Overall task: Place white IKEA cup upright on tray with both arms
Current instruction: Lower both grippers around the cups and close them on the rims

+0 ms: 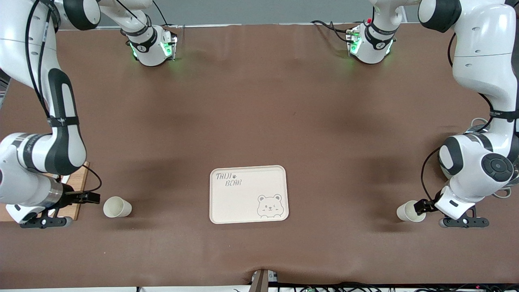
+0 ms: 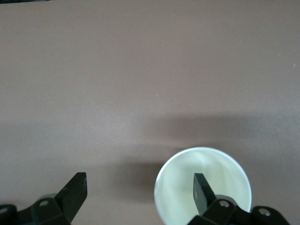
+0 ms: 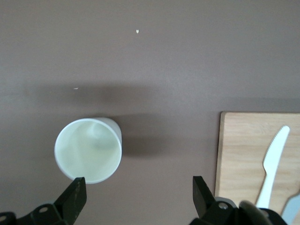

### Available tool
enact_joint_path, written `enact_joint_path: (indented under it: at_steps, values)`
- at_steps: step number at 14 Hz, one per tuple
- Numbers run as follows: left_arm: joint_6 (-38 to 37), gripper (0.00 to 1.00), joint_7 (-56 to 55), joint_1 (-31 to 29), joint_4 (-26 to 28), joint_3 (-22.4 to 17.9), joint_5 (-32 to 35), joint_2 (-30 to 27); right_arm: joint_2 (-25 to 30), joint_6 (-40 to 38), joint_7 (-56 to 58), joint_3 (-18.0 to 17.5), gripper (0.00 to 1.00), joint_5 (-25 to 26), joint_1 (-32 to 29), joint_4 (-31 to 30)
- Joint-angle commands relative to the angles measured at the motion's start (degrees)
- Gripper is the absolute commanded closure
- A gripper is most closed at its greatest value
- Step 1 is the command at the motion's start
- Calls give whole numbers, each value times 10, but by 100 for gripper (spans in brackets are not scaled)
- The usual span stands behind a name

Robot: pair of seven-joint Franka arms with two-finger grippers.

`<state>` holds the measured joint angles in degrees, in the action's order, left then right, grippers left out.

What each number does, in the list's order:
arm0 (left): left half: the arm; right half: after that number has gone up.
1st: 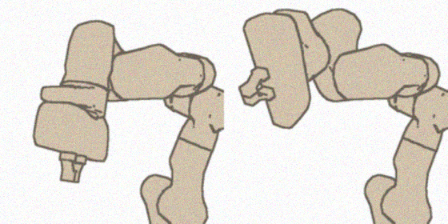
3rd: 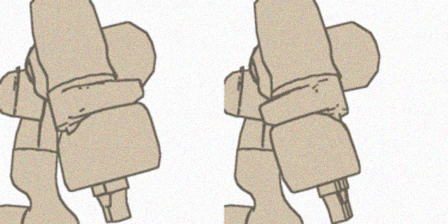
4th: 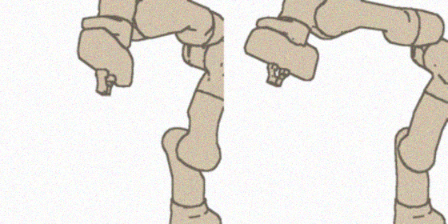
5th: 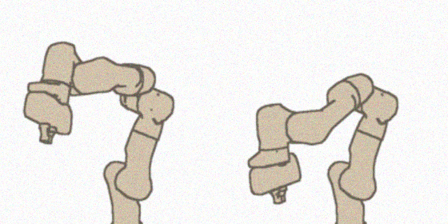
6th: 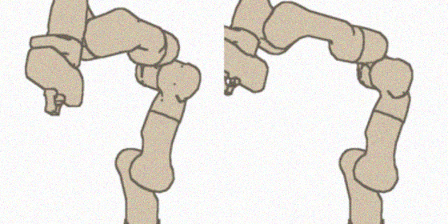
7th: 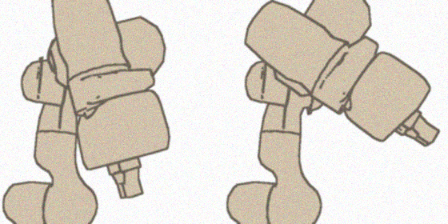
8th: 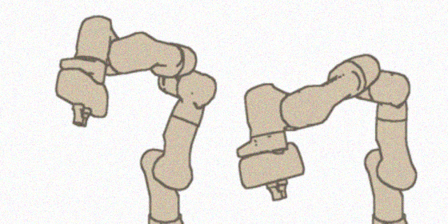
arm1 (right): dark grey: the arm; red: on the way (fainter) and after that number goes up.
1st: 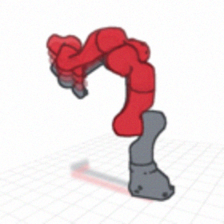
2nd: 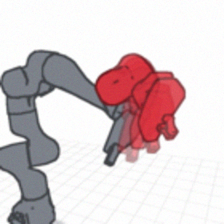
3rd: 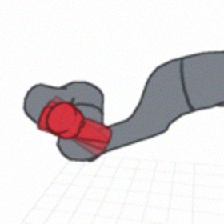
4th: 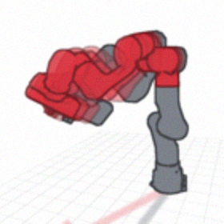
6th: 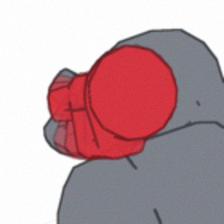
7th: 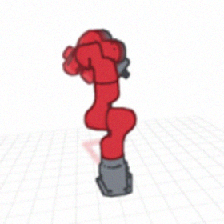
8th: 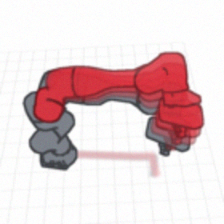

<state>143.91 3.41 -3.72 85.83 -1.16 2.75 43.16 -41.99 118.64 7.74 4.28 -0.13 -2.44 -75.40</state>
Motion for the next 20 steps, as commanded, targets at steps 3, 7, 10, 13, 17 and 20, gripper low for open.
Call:
enact_joint_path:
  at_steps: [3,7,10,13,17,20]
  values:
    - [15,0,1,1,-2,3,-14,12,-32,33,-1,-6,0,5,-8,10]
    - [15,42,-3,1,-1,13,-41,12,-45,44,-3,-6,0,3,-8,10]
    - [15,75,-6,1,-1,14,-42,12,-56,67,-3,-6,0,0,-7,10]
    - [15,89,-14,2,-1,14,-42,11,-61,68,-4,-7,0,0,-6,10]
    - [15,100,-14,2,-1,14,-42,9,-74,104,-3,-7,0,-7,-1,10]
    - [9,100,-14,9,-8,12,-41,3,-75,104,-3,-7,0,-7,-1,10]
